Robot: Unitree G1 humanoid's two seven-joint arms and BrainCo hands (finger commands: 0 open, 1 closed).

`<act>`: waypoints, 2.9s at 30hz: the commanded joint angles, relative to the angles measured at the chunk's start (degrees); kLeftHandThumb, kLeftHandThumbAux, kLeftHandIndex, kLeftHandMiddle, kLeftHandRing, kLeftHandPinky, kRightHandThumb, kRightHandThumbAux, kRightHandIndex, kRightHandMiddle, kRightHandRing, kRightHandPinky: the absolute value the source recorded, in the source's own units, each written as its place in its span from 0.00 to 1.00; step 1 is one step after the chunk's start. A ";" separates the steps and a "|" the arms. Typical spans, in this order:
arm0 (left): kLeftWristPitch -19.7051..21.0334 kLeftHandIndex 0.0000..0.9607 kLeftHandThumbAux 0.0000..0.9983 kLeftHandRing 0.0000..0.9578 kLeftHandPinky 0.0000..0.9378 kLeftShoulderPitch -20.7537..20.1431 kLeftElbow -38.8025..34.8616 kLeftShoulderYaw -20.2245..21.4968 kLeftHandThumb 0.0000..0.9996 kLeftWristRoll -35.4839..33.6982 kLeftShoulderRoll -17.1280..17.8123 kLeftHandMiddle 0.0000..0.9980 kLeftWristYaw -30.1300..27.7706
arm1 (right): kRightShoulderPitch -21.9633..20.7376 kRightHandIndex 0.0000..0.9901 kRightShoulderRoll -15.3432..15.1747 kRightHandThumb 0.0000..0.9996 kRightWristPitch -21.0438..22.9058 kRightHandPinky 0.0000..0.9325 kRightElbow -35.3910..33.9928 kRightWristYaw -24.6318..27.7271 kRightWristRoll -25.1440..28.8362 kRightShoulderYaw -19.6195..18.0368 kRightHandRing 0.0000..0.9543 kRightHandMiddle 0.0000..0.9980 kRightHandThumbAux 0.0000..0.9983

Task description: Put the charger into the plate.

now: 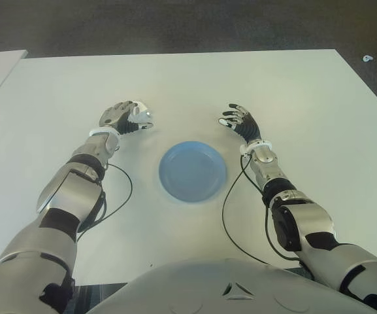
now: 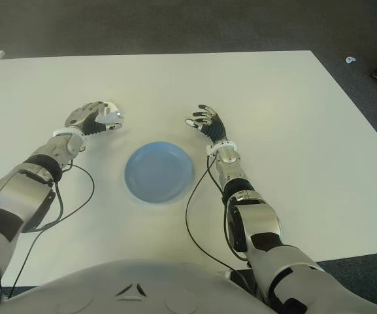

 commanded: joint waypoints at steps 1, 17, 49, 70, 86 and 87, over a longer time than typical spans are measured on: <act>2.05 0.00 0.24 0.00 0.00 1.93 0.88 1.06 0.31 -1.08 -1.75 0.00 -3.57 | 1.58 0.17 0.09 0.66 0.42 0.35 0.53 0.58 0.41 -0.31 0.38 0.38 0.72; 3.78 0.00 0.33 0.00 0.00 4.14 0.80 4.22 0.23 -3.54 -2.88 0.00 -6.29 | 1.60 0.18 0.43 0.64 0.47 0.36 0.21 0.92 0.75 -0.56 0.38 0.38 0.76; -11.71 0.00 0.39 0.00 0.00 5.41 -25.11 -27.72 0.00 31.17 22.33 0.00 12.74 | 0.99 0.17 0.19 0.31 3.51 0.37 -0.84 1.19 0.52 -0.11 0.36 0.35 0.81; -8.12 0.00 0.34 0.00 0.00 18.15 -62.39 -20.71 0.00 37.64 39.31 0.00 -11.33 | 1.11 0.18 -0.20 0.30 5.53 0.37 -1.95 1.67 0.16 0.33 0.37 0.35 0.81; -10.19 0.00 0.37 0.00 0.00 23.85 -67.76 -13.57 0.00 32.91 38.36 0.00 -22.65 | 1.09 0.17 -0.50 0.27 6.28 0.39 -2.09 2.42 0.70 -0.19 0.38 0.37 0.85; -10.47 0.00 0.37 0.00 0.00 24.31 -67.71 -13.19 0.00 32.51 38.20 0.00 -22.42 | 1.09 0.17 -0.51 0.27 6.32 0.39 -2.09 2.47 0.72 -0.21 0.38 0.37 0.85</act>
